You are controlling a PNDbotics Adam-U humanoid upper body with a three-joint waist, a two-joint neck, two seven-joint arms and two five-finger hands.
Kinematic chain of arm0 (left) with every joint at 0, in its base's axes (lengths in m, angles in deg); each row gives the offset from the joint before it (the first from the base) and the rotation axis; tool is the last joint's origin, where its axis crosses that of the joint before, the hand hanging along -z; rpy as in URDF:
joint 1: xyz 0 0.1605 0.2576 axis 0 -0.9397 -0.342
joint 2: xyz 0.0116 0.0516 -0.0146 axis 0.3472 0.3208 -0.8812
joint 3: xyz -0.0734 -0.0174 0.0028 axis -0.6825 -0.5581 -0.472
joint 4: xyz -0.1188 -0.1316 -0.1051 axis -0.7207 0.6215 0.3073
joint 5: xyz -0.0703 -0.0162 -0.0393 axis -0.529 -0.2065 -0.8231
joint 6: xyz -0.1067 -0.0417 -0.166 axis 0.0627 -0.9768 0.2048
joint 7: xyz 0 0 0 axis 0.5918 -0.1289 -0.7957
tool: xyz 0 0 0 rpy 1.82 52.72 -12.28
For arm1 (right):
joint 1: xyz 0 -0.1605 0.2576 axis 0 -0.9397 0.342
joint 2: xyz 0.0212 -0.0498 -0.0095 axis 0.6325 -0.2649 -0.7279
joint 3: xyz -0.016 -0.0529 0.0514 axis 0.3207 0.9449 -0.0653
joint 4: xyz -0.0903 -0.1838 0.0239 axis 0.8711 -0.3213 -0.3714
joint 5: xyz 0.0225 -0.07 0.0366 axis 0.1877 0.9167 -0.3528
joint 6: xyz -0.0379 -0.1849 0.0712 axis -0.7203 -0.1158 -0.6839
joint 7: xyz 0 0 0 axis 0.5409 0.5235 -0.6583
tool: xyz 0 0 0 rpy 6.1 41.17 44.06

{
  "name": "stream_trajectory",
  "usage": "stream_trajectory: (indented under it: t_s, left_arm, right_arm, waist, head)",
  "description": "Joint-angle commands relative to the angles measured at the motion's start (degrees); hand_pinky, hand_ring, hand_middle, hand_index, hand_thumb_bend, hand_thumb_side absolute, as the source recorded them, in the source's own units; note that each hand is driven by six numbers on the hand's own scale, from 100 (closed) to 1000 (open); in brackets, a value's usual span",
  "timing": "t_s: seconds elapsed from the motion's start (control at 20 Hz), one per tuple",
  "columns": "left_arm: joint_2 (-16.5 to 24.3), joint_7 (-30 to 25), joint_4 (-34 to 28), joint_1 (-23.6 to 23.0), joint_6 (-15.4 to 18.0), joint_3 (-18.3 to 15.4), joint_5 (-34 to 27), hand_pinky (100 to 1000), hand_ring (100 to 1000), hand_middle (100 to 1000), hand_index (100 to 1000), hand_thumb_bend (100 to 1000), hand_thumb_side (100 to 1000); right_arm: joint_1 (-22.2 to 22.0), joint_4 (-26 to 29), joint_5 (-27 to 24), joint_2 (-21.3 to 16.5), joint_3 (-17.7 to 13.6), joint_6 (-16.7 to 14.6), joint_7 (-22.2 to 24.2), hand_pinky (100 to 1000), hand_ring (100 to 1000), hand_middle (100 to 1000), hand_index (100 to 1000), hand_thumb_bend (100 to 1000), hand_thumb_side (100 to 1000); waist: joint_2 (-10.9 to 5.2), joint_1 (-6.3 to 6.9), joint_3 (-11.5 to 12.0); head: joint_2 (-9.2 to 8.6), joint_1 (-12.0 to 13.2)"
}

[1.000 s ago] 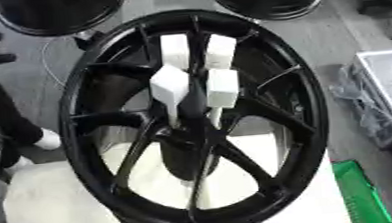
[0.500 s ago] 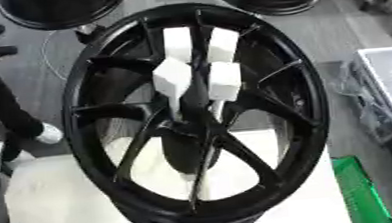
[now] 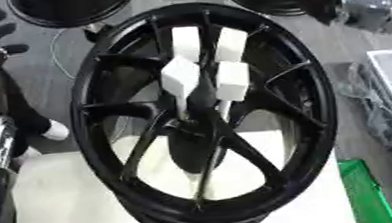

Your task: Pull the pin out of the wheel hub.

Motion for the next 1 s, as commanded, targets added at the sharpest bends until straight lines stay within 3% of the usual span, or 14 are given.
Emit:
stream_trajectory:
  t_s: [0.05, 0.75, 0.8, 0.85, 0.9, 1.0]
  left_arm:
    - [1.7, 0.3, -0.7, 0.5, 0.1, -0.6, 0.0, 617, 770, 737, 775, 123, 750]
    - [0.9, 3.4, -2.1, 1.5, 1.0, -3.7, 0.1, 622, 769, 735, 775, 142, 730]
    - [0.9, 3.4, -2.2, 1.6, 1.0, -3.8, 0.1, 622, 769, 735, 775, 143, 729]
    - [0.8, 3.5, -2.3, 1.6, 1.0, -3.8, 0.0, 622, 769, 735, 775, 143, 729]
    - [0.8, 3.5, -2.3, 1.7, 1.0, -3.8, 0.0, 622, 769, 735, 775, 145, 728]
    - [0.7, 3.6, -2.5, 2.0, 1.1, -4.0, -0.1, 623, 769, 735, 775, 147, 726]
  right_arm:
    - [0.9, 0.6, -0.3, 0.1, 0.0, 1.6, -1.5, 815, 808, 875, 930, 100, 759]
    - [-2.6, 0.6, 2.4, 3.1, 2.2, 6.3, -2.1, 767, 743, 863, 906, 100, 696]
    - [-2.9, 0.6, 2.6, 3.3, 2.3, 6.4, -1.9, 747, 717, 849, 892, 100, 626]
    - [-3.1, 0.6, 2.8, 3.5, 2.3, 6.3, -1.8, 747, 717, 849, 892, 100, 626]
    - [-3.4, 0.6, 3.1, 3.7, 2.1, 6.2, -1.9, 718, 679, 834, 875, 100, 506]
    - [-4.1, 0.6, 3.6, 3.8, 1.9, 5.9, -2.0, 700, 659, 824, 863, 100, 397]
  waist:
    - [-1.32, 0.27, 0.1]
    - [-1.20, 0.15, 1.6]
    - [-1.18, 0.14, 1.7]
    - [-1.16, 0.13, 1.8]
    - [-1.13, 0.13, 1.9]
    - [-1.08, 0.12, 2.2]
  head:
    - [-0.35, 0.2]
    - [0.18, -1.9]
    - [0.18, -2.0]
    - [0.18, -2.0]
    - [0.06, -2.0]
    - [-0.15, -2.3]
